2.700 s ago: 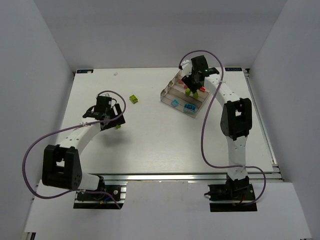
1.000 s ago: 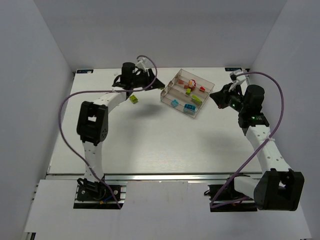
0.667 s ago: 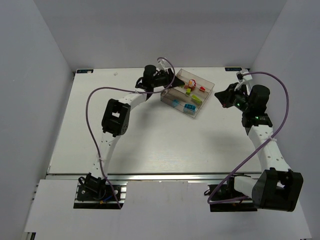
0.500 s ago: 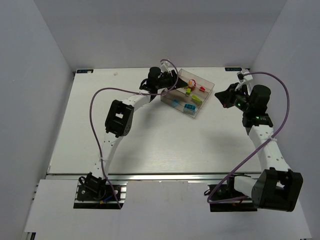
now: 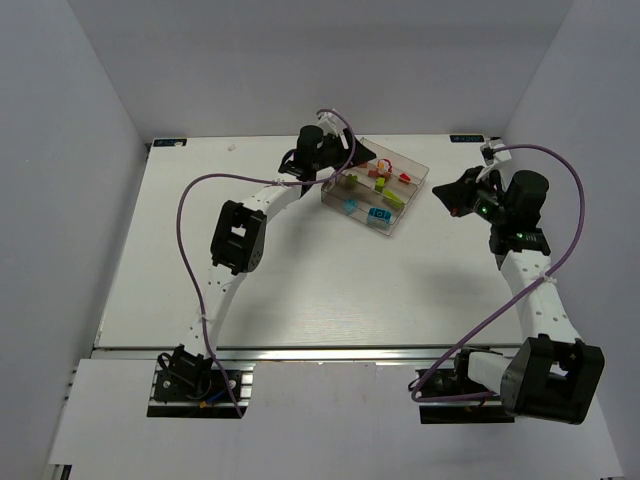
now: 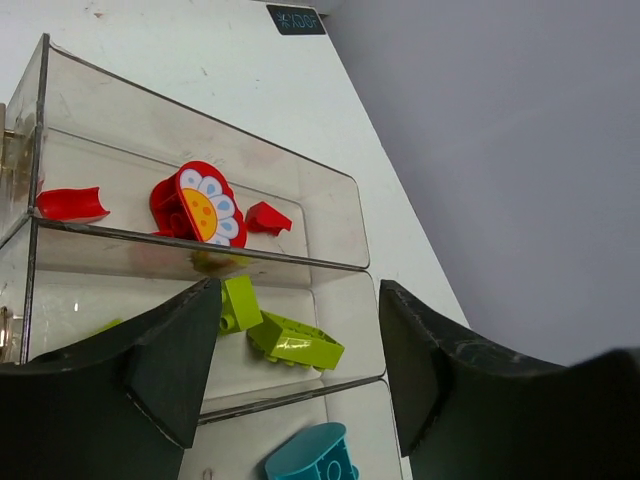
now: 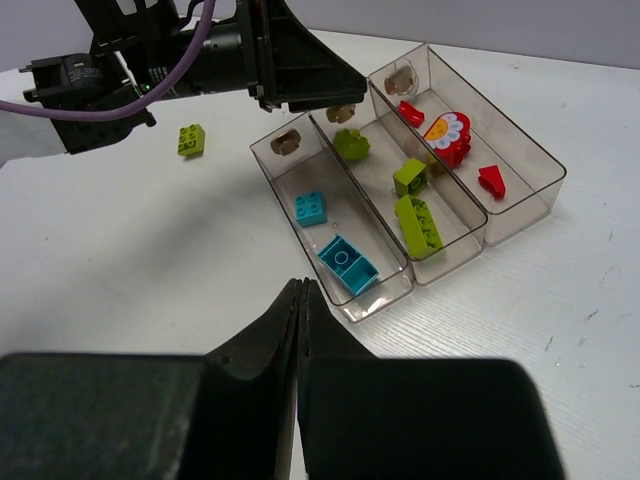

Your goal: Sort the legos into containers by color

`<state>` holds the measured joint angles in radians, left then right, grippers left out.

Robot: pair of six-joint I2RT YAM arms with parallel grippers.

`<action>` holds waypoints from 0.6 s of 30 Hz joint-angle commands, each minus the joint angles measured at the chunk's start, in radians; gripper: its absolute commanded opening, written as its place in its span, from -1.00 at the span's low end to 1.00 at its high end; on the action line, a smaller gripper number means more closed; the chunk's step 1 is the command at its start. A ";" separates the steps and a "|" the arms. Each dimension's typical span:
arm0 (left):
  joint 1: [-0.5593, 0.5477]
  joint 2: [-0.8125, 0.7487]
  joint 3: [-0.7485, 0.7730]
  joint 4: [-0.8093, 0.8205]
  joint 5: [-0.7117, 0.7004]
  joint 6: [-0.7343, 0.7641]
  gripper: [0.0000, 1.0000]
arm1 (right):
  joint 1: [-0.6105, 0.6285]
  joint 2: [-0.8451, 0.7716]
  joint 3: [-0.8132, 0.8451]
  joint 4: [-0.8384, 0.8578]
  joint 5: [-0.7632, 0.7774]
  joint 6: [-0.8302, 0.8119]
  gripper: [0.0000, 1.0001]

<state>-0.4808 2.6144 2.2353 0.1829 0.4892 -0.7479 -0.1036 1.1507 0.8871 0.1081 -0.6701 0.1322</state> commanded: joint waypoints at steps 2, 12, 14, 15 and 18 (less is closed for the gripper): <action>-0.005 -0.017 0.037 -0.016 -0.011 0.016 0.36 | -0.013 -0.009 0.009 0.041 -0.039 0.018 -1.00; 0.027 -0.362 -0.259 -0.136 -0.439 0.114 -1.00 | -0.025 0.004 0.001 0.045 -0.080 -0.002 -1.00; 0.039 -0.451 -0.336 -0.239 -0.614 0.098 -0.47 | -0.025 0.017 0.004 0.041 -0.085 -0.005 -1.00; 0.039 -0.477 -0.351 -0.334 -0.779 0.093 -0.09 | -0.025 0.018 0.006 0.036 -0.086 -0.005 -1.00; 0.048 -0.519 -0.365 -0.506 -0.954 0.061 0.96 | -0.024 0.032 0.009 0.033 -0.092 -0.002 -1.00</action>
<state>-0.4526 2.2097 1.8839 -0.1112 -0.1230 -0.6750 -0.1242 1.1706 0.8871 0.1093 -0.7380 0.1349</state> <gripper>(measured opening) 0.947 0.004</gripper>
